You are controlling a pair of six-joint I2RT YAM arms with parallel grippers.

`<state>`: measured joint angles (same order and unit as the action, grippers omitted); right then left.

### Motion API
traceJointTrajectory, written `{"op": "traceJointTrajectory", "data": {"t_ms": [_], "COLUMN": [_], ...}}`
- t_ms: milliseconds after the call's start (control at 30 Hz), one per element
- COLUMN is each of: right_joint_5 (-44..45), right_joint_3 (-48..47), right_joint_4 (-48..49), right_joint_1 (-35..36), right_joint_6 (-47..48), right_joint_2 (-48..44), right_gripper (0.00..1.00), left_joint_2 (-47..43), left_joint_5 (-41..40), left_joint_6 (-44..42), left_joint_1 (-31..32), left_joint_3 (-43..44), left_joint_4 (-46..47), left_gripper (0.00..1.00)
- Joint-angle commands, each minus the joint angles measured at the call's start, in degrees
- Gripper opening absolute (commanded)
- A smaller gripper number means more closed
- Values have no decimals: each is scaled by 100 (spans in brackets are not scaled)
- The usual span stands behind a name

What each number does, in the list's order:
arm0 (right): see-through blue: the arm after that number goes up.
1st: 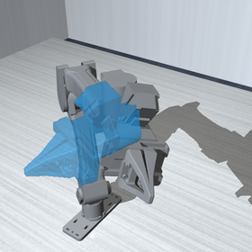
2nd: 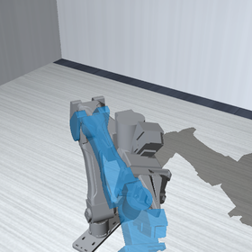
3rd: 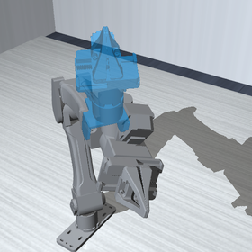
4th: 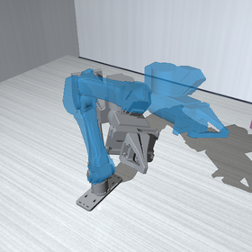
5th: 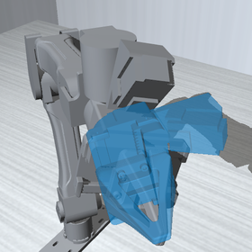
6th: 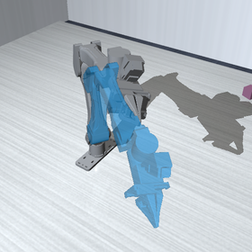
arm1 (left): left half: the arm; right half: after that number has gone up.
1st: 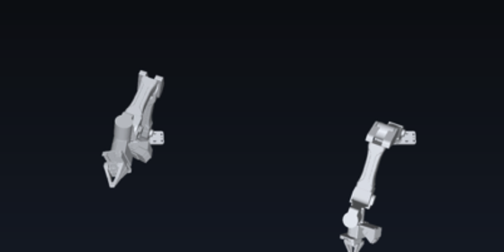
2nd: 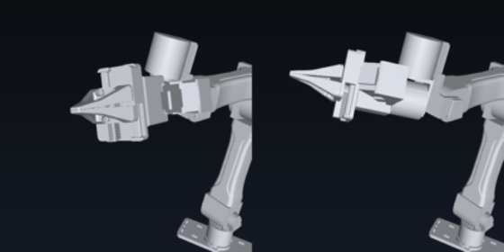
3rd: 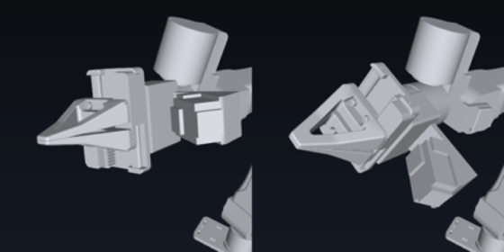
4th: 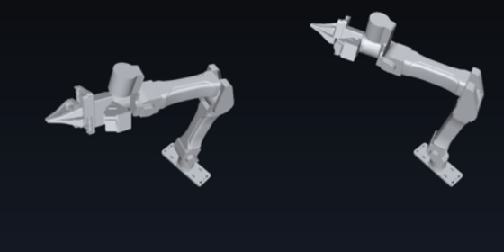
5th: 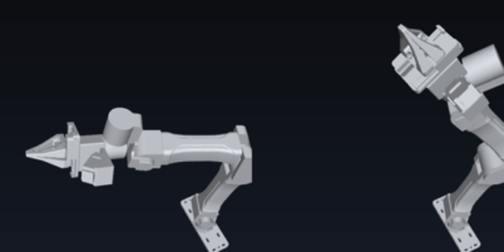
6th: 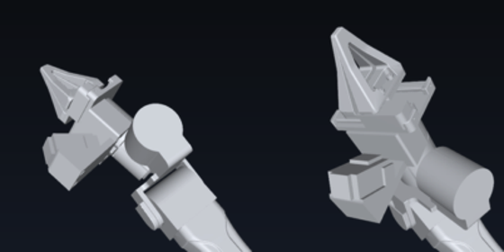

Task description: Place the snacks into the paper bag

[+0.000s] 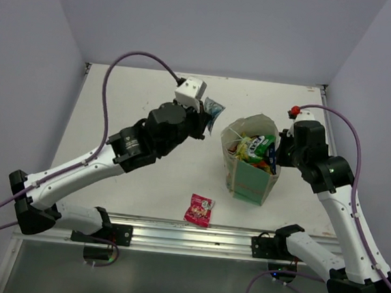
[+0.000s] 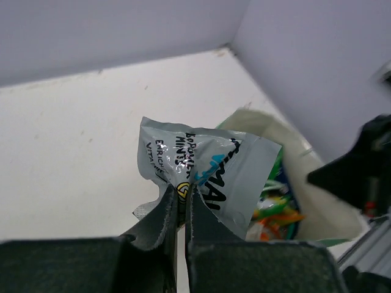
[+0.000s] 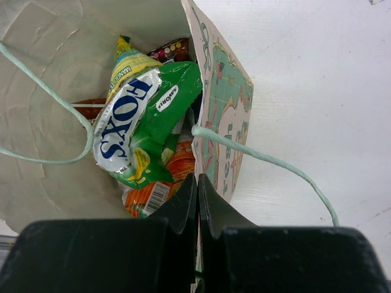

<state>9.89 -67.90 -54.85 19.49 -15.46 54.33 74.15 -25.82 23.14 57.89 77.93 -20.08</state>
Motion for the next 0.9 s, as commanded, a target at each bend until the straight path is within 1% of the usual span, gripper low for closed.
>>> {"op": "traceJointTrajectory", "data": {"t_ms": [0, 133, 300, 333, 433, 467, 533, 567, 600, 633, 667, 700, 733, 800, 833, 867], "right_joint_5": [39, 74, 136, 136, 154, 162, 127, 127, 101, 92, 66, 74, 66, 74, 74, 66], "right_joint_3": [-118, -171, -171, -171, -206, -215, -180, -171, -145, -110, -110, -110, -110, -118, -127, -118], "right_joint_4": [0, -26, -96, -105, -114, -122, -105, -114, -96, -87, -87, -79, -78, -78, -78, -87], "right_joint_1": [20, 12, 20, 20, 11, 11, 20, 20, 20, 12, 11, 20, 20, 12, 20, 20], "right_joint_6": [-115, -124, -150, -150, -159, -167, -176, -185, -202, -203, -211, -211, -211, -203, -203, -194], "right_joint_2": [-71, -80, -115, -115, -106, -98, -98, -98, -98, -106, -115, -98, -98, -89, -89, -80], "right_gripper": [0, 0, 0, 0, 0, 0, 0, 0, 0, 0, 0, 0, 0, 0, 0, 0], "left_joint_2": [415, 1397, 2041, 2233, 2376, 2367, 2184, 2052, 1886, 1484, 1279, 1060, 649, 303, 76, -14], "left_joint_5": [776, 1588, 2256, 2309, 2301, 2284, 2091, 2003, 1741, 1547, 1345, 891, 643, 72, -44, -106], "left_joint_6": [-468, -433, -477, -511, -617, -626, -635, -652, -679, -731, -740, -749, -662, -452, -215, -109], "left_joint_1": [30, 64, 108, 126, 214, 223, 232, 240, 249, 284, 319, 363, 433, 513, 513, 513], "left_joint_3": [432, 898, 1083, 1153, 1295, 1286, 1199, 1102, 840, 681, 392, 250, 101, -286, -522, -525], "left_joint_4": [706, 926, 1278, 1243, 997, 901, 856, 978, 1075, 1206, 1330, 1357, 1340, 911, 404, 147], "left_gripper": [0, 0, 0, 0, 0, 17, 71, 99, 100, 100, 100, 100, 100, 100, 100, 100]}}
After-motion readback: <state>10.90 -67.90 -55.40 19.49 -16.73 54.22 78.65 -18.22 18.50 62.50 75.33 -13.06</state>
